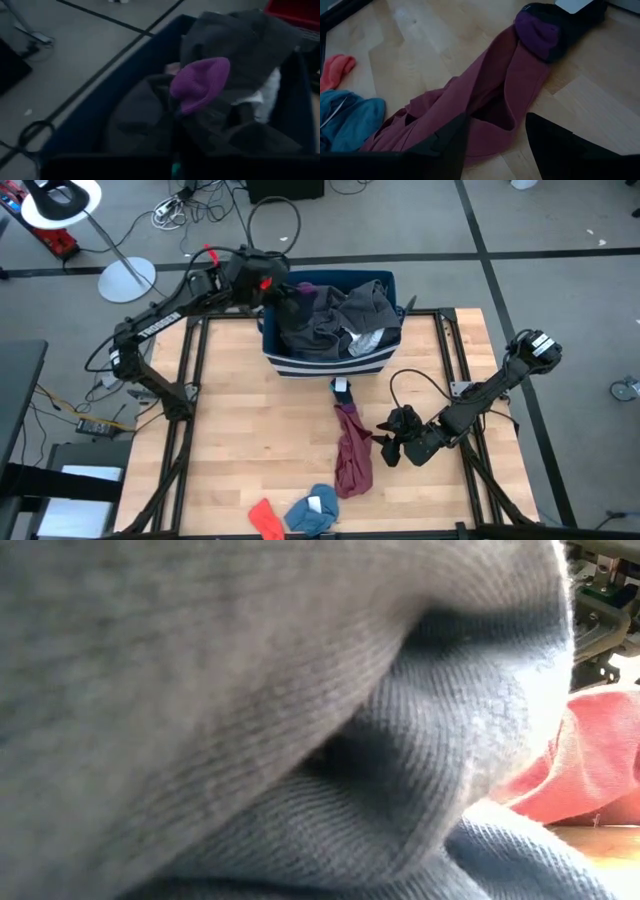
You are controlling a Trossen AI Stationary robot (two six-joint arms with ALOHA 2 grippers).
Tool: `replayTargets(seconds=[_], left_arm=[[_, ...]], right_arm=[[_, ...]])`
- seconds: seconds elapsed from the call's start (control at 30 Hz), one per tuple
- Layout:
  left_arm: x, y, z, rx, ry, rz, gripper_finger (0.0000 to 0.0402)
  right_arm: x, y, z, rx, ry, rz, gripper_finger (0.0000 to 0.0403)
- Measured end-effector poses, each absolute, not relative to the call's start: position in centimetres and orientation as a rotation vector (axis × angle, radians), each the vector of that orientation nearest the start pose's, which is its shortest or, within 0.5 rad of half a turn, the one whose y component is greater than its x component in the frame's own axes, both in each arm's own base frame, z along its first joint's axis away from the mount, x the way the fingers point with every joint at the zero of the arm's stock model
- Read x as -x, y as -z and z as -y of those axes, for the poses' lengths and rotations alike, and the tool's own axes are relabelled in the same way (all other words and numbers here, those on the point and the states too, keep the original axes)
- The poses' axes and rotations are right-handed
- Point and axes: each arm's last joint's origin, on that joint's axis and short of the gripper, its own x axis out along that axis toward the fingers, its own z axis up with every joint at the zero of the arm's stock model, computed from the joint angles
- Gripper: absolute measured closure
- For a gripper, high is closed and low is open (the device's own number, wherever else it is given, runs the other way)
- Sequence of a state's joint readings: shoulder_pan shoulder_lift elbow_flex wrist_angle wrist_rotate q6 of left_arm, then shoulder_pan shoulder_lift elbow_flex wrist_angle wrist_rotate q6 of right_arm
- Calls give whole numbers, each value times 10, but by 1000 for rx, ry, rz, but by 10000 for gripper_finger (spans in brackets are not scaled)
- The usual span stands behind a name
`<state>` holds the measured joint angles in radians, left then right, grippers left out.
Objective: Sort clothes
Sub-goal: Put the left purple sock into the laundry bin, then put the orange sock into the laundry bin
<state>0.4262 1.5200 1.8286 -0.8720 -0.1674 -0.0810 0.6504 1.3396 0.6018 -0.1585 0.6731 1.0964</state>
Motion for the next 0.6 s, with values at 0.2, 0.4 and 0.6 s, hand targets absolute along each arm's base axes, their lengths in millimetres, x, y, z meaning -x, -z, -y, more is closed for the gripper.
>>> replayTargets(seconds=[0.2,0.4,0.6], left_arm=[[-274,-447,-134,62,-657,-568,336],[-275,-446,-135,58,-657,-572,277],[-276,-446,-133,189,-642,-532,265]], right_arm=[[-200,-169,-129,-496,387,-594,204],[-199,-168,-129,-486,392,-603,204],[-199,-168,-129,-486,392,-603,204]])
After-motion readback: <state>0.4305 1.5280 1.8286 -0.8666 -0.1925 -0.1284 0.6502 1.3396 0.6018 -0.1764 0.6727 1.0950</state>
